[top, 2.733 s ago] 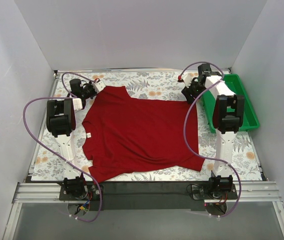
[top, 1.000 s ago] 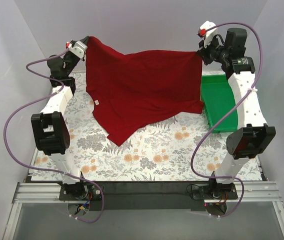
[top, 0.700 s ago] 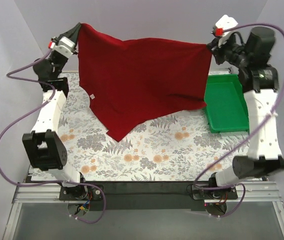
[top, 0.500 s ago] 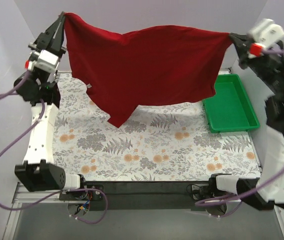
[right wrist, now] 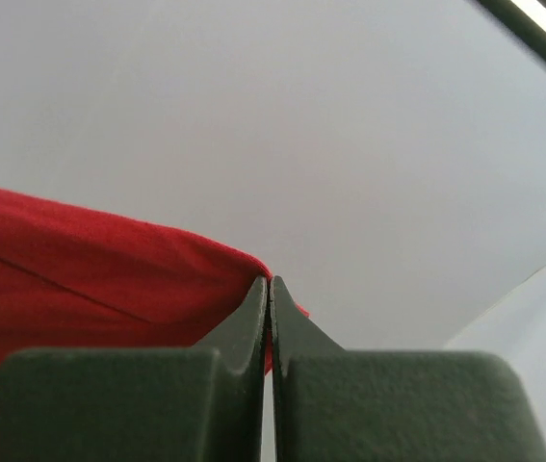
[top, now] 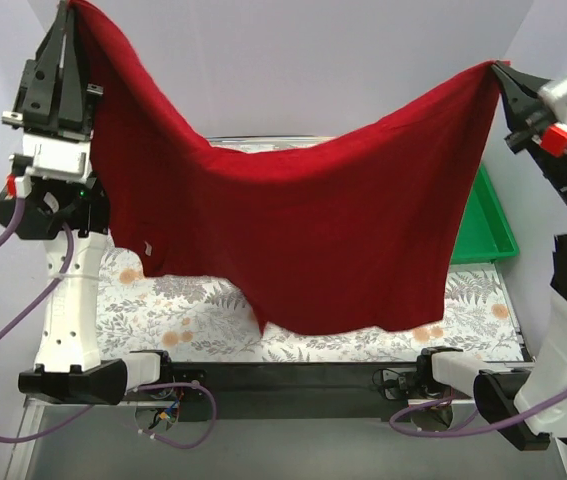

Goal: Fold and stack the t-shirts
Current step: Flatten the tshirt out

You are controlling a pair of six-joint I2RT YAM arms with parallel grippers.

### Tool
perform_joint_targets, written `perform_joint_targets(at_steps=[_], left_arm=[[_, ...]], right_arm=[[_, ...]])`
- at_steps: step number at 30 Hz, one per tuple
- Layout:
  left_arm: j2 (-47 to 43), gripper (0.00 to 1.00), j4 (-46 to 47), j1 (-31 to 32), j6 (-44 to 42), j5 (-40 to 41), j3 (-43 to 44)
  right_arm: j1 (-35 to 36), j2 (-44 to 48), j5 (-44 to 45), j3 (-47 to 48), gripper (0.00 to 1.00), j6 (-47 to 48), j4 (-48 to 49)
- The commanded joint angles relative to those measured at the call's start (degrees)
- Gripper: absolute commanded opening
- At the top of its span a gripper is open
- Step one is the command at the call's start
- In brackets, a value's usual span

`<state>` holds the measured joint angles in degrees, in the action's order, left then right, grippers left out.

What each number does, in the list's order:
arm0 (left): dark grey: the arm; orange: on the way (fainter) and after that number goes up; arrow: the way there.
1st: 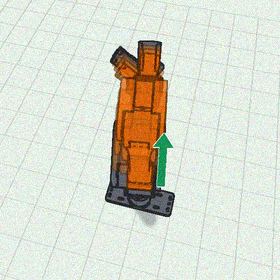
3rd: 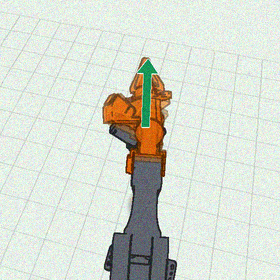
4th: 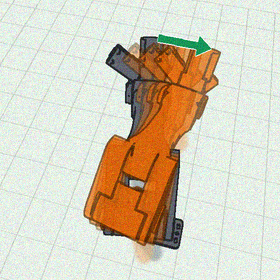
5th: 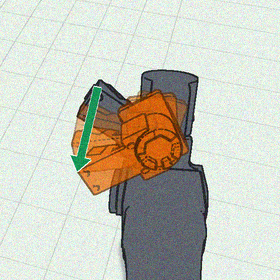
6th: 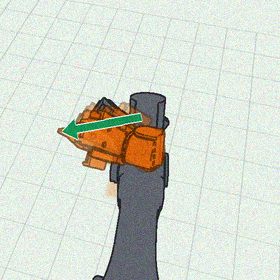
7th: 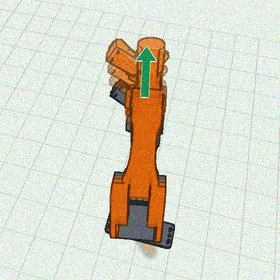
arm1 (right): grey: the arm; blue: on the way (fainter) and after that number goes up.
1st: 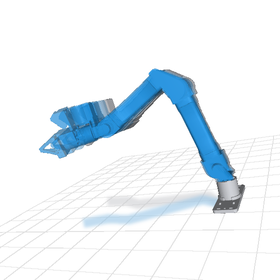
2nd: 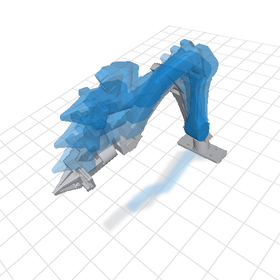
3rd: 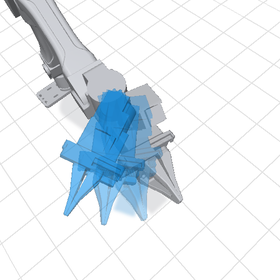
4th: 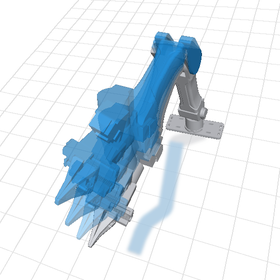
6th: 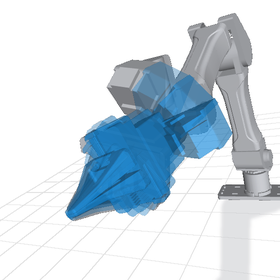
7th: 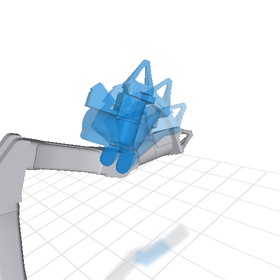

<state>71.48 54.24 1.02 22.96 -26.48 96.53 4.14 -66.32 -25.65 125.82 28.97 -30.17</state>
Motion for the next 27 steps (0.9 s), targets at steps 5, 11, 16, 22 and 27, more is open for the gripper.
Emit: perform_joint_targets(at_steps=[5, 11, 16, 22, 27], left_arm=[[5.15, 0.00, -2.56, 0.48, -3.36, 1.52, -10.21], [12.00, 0.00, 2.18, 0.48, -4.24, 0.55, -21.90], [26.03, 0.00, 5.79, 0.48, -5.64, -1.38, -26.39], [42.14, 0.00, 6.50, 0.48, -7.58, -0.34, -23.76], [52.34, 0.00, 3.25, 0.48, -11.96, 1.69, -17.80]], right_arm=[[-0.27, -5.30, -0.18, -12.25, 0.01, 1.97, 1.69], [-0.27, -9.43, -6.17, -32.70, 0.01, 2.23, 10.89], [-0.27, -20.65, -5.81, -39.06, 0.01, 2.85, 17.85], [-0.19, -39.53, -4.68, -34.61, 0.01, 1.53, 22.87], [-0.27, -52.22, -2.31, -25.29, 0.01, -0.40, 22.70]])
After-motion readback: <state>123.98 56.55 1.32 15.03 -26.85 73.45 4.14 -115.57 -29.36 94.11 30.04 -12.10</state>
